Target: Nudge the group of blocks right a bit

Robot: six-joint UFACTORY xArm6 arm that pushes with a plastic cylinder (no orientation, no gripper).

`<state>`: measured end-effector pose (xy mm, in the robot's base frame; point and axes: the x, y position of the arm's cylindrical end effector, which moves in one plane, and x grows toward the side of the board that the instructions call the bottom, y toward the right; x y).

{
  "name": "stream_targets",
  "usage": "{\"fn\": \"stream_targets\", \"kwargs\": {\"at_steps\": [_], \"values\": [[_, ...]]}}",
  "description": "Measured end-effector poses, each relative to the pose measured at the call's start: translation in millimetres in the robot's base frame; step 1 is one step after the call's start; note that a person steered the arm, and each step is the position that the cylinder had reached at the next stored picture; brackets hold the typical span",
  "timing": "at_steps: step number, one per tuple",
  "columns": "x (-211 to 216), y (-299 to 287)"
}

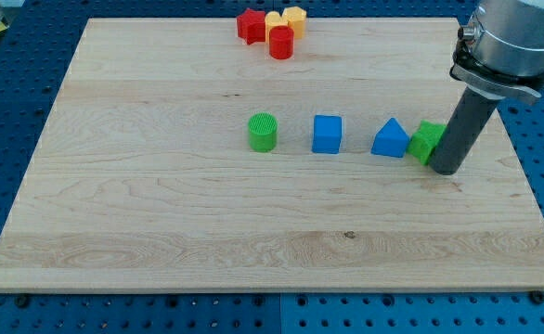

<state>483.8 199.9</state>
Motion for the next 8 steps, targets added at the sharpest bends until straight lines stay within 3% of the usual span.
{"fn": "stream_targets", "kwargs": {"at_steps": [2, 3, 4, 5, 6, 8], "values": [[-4.4, 0.0], [20.0, 0.1], [91.4, 1.5], [99.1, -37.4], [96.0, -117.7], [-8.3, -282.6]]}}
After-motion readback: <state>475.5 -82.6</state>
